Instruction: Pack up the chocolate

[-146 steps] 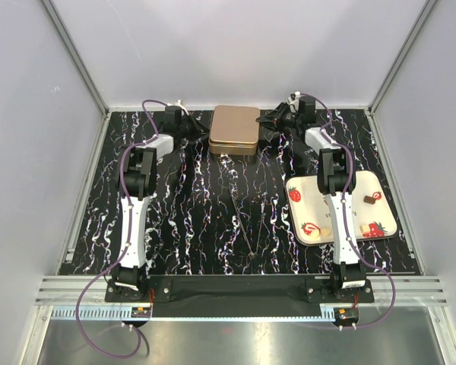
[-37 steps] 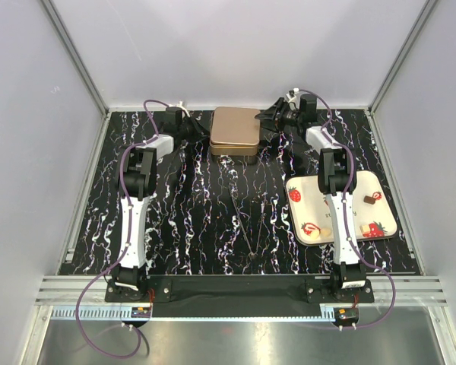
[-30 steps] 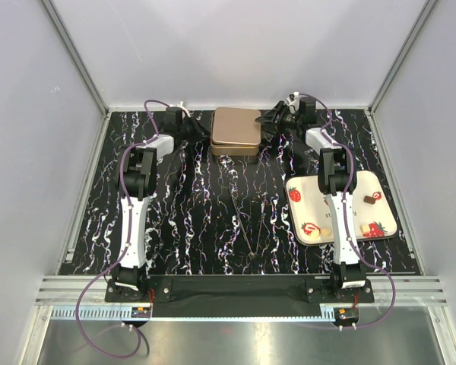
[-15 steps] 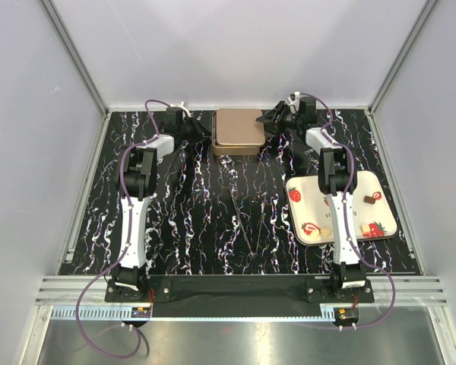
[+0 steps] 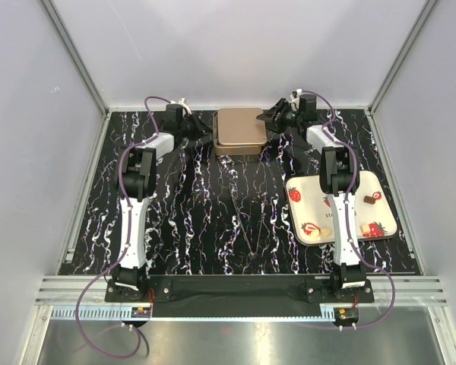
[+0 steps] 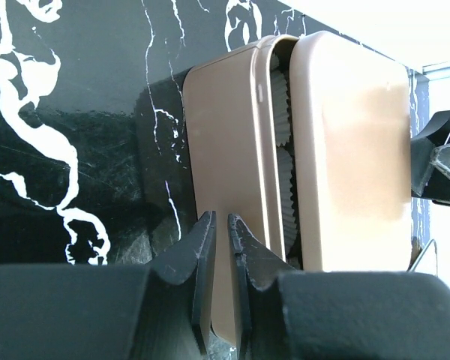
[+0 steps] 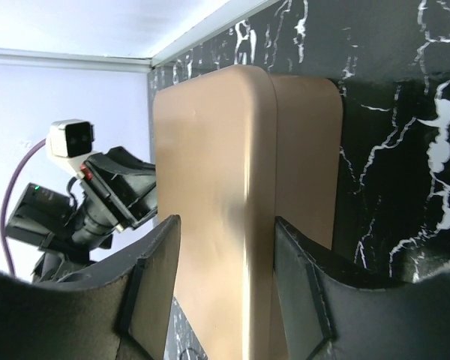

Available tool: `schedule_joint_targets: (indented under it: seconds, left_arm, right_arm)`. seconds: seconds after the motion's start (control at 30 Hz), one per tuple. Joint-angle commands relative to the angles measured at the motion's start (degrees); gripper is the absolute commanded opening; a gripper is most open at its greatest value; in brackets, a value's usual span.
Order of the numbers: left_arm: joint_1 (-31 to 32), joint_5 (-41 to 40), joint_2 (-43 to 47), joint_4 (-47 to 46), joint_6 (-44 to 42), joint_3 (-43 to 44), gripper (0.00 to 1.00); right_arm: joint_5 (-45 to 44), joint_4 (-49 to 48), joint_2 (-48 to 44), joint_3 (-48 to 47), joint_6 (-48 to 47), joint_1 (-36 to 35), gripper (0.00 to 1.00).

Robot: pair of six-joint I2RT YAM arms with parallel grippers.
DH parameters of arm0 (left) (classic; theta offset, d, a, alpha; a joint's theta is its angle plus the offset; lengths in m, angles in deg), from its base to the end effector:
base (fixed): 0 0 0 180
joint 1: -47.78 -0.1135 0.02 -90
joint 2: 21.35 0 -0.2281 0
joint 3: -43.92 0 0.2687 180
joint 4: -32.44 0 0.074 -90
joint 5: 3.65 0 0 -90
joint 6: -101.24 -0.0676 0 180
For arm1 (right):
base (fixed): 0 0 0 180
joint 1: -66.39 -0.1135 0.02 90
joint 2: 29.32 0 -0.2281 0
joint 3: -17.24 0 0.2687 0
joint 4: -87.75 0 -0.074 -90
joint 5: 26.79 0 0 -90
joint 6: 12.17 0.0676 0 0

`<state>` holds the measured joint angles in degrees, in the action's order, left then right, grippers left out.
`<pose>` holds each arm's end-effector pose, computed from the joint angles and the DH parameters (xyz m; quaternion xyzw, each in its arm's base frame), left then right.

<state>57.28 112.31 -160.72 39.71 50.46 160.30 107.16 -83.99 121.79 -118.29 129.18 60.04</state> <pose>0.5444 -0.1211 0.0892 -0.1086 0.8454 -0.3776 0.3618 0.5819 0.1120 0.1020 0.1087 0.7960 0.5189 0.2920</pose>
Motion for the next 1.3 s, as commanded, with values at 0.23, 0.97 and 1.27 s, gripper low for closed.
schedule_joint_targets:
  seconds: [0.23,0.97,1.27]
  left_arm:
    - [0.35,1.55,4.63,-0.96,-1.16,1.11,0.17]
    - [-1.76,0.5,6.48,-0.52,-1.08,0.58,0.17]
    - [-1.15,0.94,5.78,-1.05,-0.73,0.05,0.17]
  right_arm:
    - [-5.45,8.86,-5.47,-1.56,-5.39,-0.86,0.58]
    - [-8.61,5.26,-8.73,2.57,-5.74,-0.77,0.53]
    - [-9.4,6.75,-8.72,2.22,-6.0,-0.86,0.53]
